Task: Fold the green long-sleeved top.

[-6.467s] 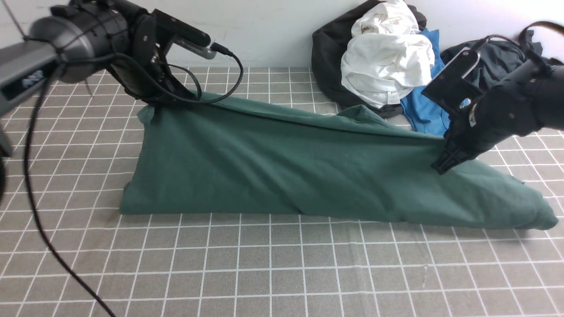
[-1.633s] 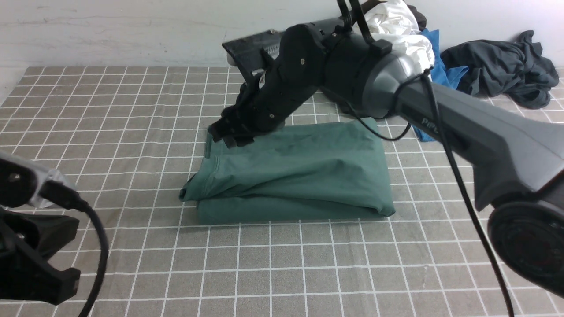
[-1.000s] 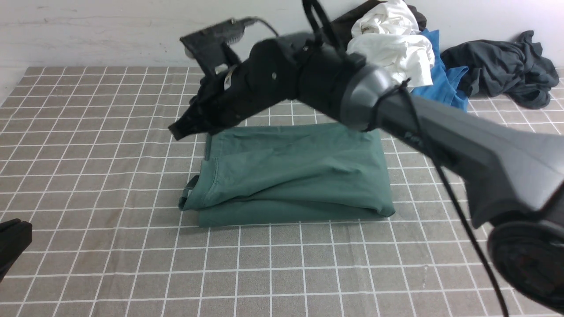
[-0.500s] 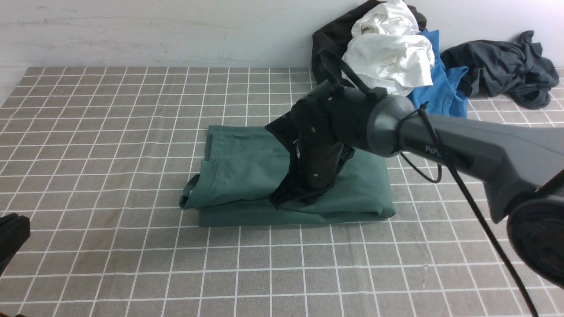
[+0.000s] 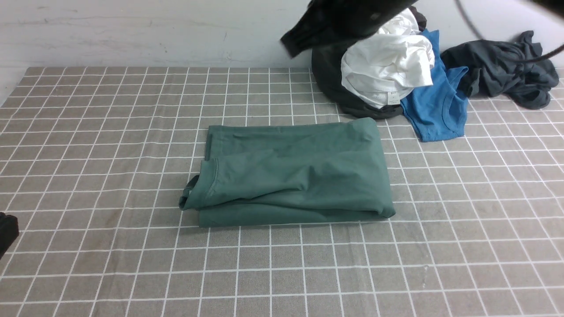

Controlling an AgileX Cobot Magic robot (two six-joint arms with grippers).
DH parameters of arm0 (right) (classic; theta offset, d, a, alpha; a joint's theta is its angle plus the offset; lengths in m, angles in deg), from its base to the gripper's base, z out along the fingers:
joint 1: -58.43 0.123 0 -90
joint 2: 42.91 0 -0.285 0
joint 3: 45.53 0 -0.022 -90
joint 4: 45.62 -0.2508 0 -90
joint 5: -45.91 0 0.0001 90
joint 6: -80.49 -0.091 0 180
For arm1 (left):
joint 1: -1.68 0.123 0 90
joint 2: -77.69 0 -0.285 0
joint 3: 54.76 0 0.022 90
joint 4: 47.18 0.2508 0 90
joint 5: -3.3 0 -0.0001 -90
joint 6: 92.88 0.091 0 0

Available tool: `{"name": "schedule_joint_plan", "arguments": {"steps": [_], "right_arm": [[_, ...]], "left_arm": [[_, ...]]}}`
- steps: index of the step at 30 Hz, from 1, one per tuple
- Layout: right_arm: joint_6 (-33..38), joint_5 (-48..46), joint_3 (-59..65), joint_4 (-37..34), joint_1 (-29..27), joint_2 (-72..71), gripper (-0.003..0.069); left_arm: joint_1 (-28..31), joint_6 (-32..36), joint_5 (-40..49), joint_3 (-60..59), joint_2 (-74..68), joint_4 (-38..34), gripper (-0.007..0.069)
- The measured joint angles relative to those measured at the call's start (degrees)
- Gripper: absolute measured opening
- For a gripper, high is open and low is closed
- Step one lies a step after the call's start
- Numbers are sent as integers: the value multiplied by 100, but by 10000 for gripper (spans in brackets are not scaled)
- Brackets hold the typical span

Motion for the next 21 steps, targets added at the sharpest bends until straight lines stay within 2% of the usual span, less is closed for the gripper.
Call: {"name": "schedule_joint_plan", "arguments": {"steps": [2, 6, 10, 17, 18, 21], "right_arm": [[0, -244, 120, 127, 0, -364, -14], [-106, -461, 1255, 235, 0, -1456, -14], [-184, -183, 2694, 100, 0, -2410, -14], [-308, 2958, 6554, -627, 0, -5091, -14], [-308, 3055, 6554, -627, 0, -5091, -14], [-345, 4614, 8163, -758, 0, -6542, -14]], "left_arm": [[0, 0, -120, -114, 173, 0, -7], [0, 0, -452, -416, 653, -5, -7], [0, 0, -623, -543, 821, -5, -7], [0, 0, -672, -562, 840, -16, -7], [0, 0, -672, -562, 840, -16, -7], [0, 0, -665, -562, 845, -18, -7]]}}
